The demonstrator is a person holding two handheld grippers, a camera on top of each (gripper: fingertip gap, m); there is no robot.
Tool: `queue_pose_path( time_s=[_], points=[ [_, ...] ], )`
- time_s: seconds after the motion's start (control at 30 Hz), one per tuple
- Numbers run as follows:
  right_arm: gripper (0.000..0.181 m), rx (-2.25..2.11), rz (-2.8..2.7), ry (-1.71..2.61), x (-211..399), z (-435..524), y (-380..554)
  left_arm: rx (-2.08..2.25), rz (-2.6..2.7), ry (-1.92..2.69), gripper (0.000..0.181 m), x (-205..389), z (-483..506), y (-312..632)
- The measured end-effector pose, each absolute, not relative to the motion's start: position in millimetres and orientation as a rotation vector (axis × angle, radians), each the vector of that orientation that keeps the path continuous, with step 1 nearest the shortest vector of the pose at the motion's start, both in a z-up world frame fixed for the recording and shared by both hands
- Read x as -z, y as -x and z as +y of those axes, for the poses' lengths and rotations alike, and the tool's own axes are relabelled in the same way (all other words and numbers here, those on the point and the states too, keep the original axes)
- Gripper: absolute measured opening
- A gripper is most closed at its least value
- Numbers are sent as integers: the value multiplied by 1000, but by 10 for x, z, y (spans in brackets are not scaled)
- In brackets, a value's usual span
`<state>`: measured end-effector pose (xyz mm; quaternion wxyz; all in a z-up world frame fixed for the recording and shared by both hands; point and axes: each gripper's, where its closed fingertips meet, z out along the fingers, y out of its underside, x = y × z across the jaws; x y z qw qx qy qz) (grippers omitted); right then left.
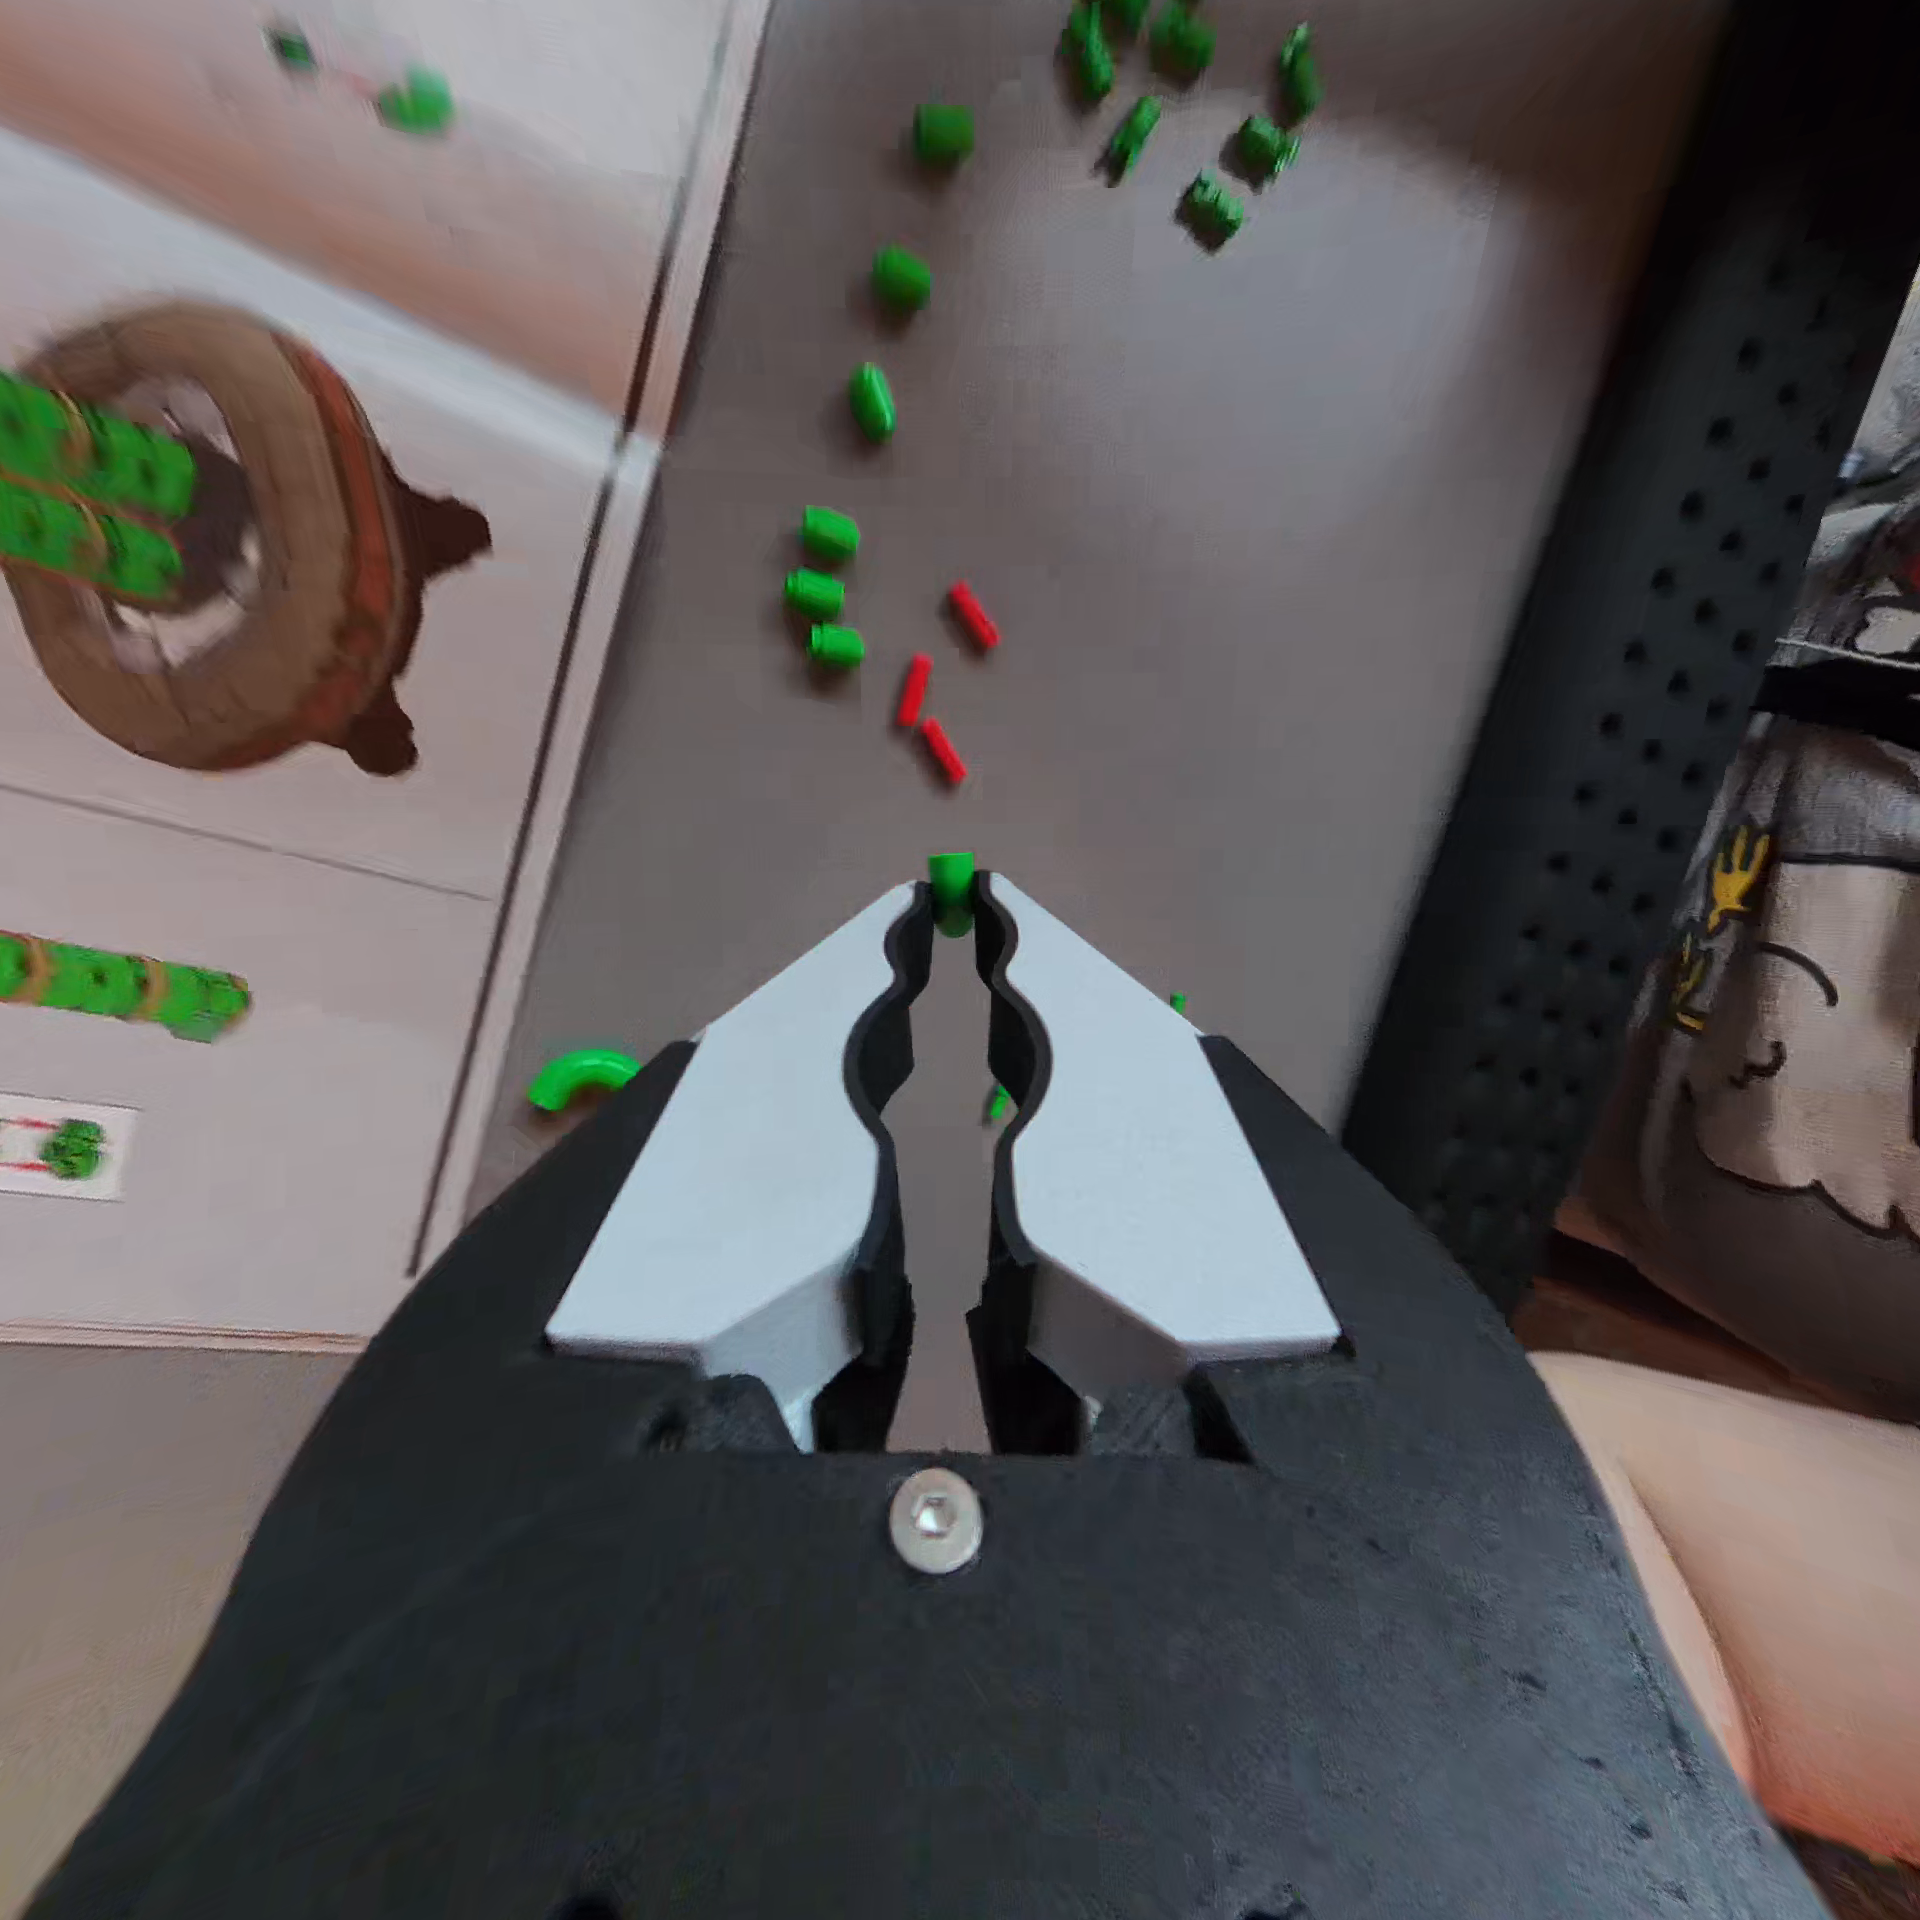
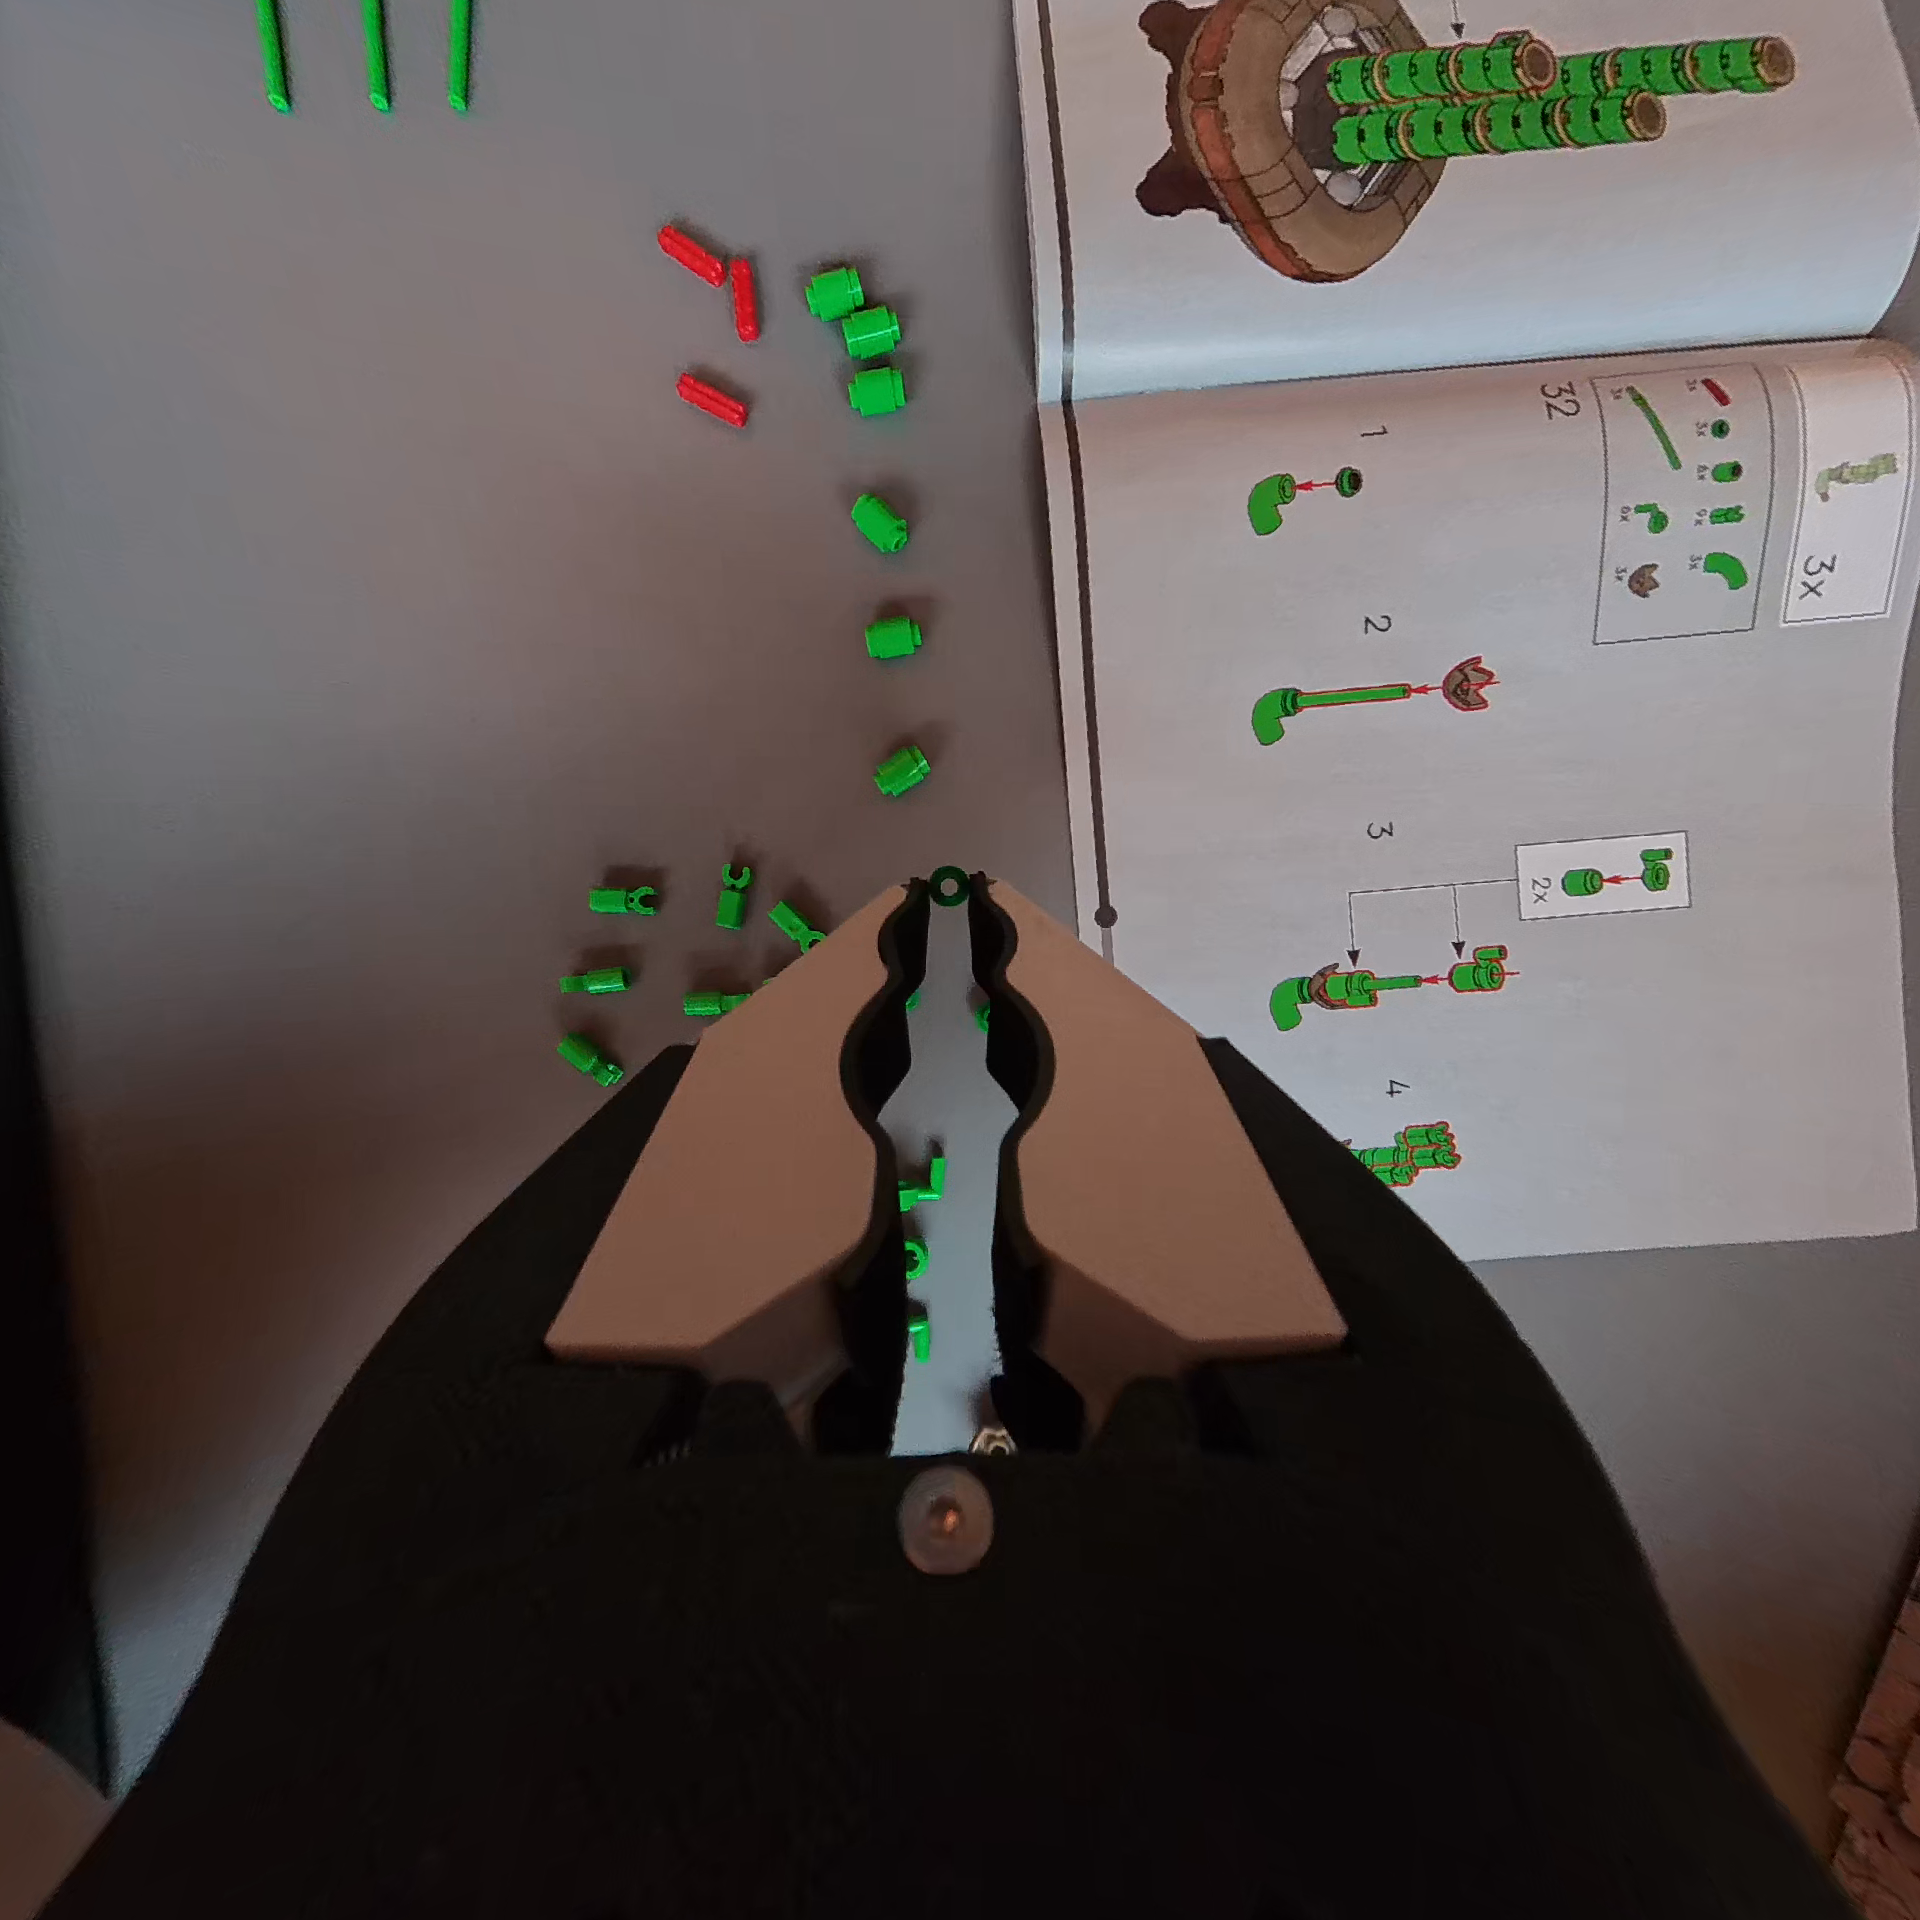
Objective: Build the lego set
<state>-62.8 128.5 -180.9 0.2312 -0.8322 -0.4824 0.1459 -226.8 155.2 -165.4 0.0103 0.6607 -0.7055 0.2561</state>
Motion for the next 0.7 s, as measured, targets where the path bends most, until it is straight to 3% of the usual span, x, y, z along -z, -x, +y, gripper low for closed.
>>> queue_pose_path(
  time_s=[0.37, 0.7],
  points=[
    [6, -361, -1354, 2289, 1828, 1298, 616, -663, -1837, -2130, 6, 2003, 1603, 2511],
    [6, -356, -1363, 2280, 1813, 1299, 625, -614, -1842, -2133, 6, 2040, 1618, 2519]
  ],
)
